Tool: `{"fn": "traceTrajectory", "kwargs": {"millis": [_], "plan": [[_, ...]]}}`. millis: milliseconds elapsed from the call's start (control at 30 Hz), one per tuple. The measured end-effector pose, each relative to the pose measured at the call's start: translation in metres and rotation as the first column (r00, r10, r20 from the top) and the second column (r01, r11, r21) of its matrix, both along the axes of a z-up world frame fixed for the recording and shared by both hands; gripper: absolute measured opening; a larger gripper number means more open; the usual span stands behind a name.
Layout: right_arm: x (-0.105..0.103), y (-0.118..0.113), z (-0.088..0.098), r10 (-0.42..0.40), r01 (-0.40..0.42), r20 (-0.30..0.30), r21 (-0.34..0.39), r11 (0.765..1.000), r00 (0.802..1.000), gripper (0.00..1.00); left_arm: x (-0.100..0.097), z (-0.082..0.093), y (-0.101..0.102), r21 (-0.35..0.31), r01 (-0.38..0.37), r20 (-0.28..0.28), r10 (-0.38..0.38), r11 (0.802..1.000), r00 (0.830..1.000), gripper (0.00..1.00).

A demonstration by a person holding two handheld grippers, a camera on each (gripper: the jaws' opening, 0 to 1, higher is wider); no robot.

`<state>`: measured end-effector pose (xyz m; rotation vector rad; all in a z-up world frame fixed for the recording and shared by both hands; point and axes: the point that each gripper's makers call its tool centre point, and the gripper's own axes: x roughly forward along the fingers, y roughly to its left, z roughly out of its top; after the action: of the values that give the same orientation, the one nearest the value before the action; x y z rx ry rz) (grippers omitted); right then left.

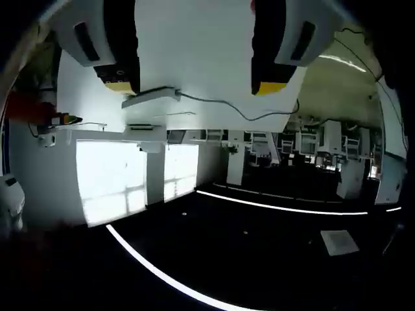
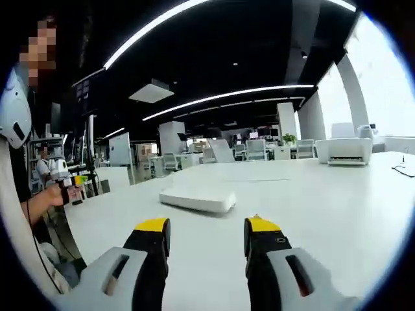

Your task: Pick up the power strip scattered on the table, fix it on the side mounting bracket of the table, and press the switch

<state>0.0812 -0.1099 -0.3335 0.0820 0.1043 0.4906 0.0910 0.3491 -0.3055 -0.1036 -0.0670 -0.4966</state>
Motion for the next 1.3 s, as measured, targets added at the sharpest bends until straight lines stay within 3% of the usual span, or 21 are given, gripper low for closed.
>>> {"fn": "traceTrajectory", "kwargs": {"millis": [900,1300], "plan": [[0.014,0.008,-0.002,0.018,-0.018,0.01,0.033,0.999,1.0,0.42,0.006,0.005,0.002,0.013,-0.017,-0.002,0.017,1.0,1.0,0.74],[0.02,0.008,0.012,0.04,-0.041,0.036,0.023,0.999,0.999,0.42,0.003,0.009,0.002,0.016,-0.025,0.004,0.025,1.0,1.0,0.74]]}}
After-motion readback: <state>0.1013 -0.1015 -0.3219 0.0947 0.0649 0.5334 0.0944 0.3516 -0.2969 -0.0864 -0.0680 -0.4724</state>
